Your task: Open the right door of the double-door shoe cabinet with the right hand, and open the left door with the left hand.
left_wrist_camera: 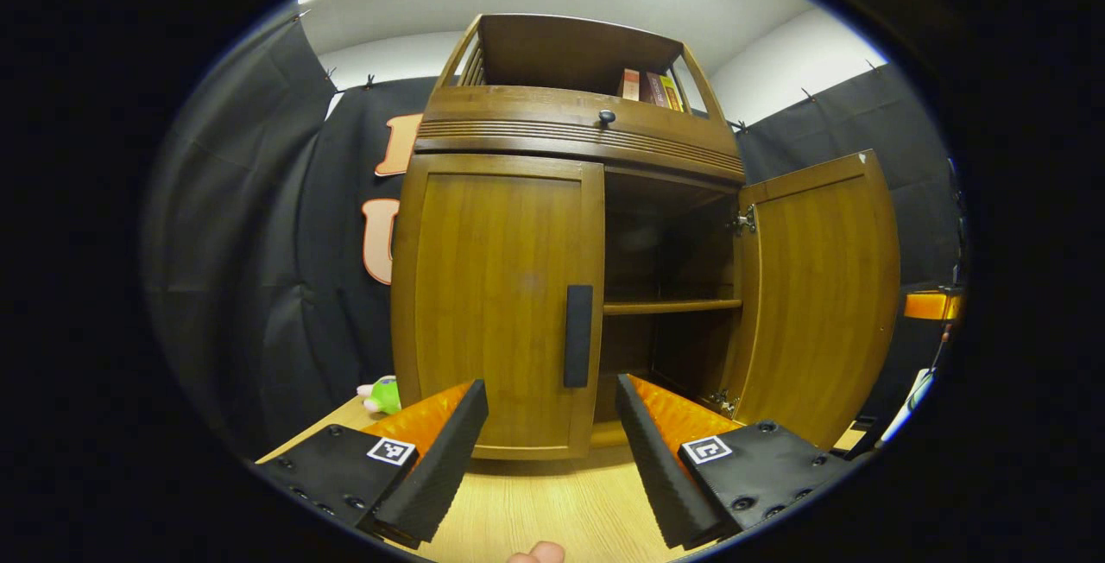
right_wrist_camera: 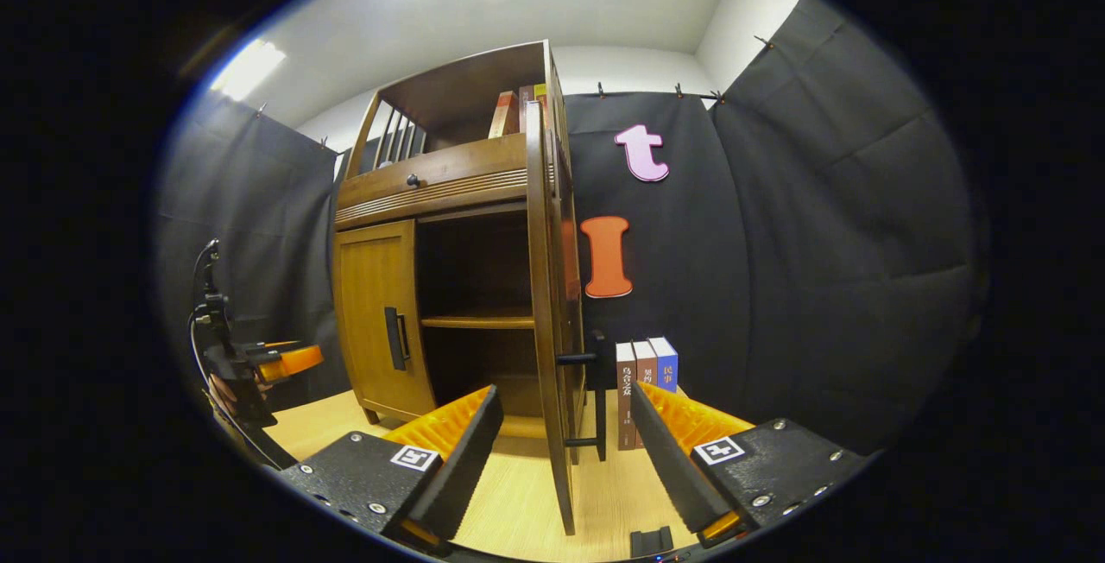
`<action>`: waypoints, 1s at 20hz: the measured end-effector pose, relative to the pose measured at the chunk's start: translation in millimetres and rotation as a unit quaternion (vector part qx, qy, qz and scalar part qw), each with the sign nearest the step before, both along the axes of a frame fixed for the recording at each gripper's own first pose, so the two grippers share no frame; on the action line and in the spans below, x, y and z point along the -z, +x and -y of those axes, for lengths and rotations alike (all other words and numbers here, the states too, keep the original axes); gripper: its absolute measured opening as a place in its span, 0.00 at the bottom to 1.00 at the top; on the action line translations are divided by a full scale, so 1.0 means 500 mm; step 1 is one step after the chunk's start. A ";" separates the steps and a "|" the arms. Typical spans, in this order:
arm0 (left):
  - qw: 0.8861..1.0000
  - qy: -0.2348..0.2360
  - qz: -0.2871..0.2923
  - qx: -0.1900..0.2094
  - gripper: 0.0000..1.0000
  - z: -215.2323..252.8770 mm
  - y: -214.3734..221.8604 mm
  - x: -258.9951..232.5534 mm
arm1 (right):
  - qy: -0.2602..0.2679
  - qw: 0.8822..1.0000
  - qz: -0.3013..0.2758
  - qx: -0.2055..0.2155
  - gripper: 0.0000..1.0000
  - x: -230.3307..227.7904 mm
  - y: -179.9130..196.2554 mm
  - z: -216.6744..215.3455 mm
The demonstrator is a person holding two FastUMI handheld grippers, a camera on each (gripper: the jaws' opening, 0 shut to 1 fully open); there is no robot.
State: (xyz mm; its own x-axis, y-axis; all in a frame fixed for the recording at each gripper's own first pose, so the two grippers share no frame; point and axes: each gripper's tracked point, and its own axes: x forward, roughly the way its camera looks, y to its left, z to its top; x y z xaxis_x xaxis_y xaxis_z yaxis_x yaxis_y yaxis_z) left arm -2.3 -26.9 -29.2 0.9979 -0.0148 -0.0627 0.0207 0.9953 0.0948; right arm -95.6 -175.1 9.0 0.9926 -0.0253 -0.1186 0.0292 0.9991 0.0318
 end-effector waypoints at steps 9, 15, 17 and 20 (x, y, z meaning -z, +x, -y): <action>1.000 -0.020 -0.014 0.009 0.98 0.040 0.222 0.014 | -0.041 0.999 -0.003 -0.002 0.92 0.009 0.001 -0.034; 1.000 0.010 -0.003 0.019 0.93 0.059 0.346 0.041 | -0.054 0.999 0.000 0.007 0.93 0.009 -0.014 -0.022; 1.000 0.018 0.004 0.018 0.95 0.060 0.357 0.038 | -0.059 0.998 -0.004 0.010 0.92 0.012 -0.018 -0.014; 1.000 0.026 0.006 0.009 0.93 0.052 0.370 0.036 | -0.064 0.998 -0.007 0.007 0.92 0.016 -0.023 -0.015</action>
State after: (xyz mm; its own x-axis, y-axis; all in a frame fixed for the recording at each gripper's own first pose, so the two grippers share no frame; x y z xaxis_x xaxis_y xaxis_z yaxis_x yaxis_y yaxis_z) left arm 182.9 -52.8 -47.0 0.9982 -0.0304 -0.0524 0.0378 0.9884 0.1472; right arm -107.0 -167.5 0.9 0.9903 -0.0555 -0.1277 0.0433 0.9944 -0.0962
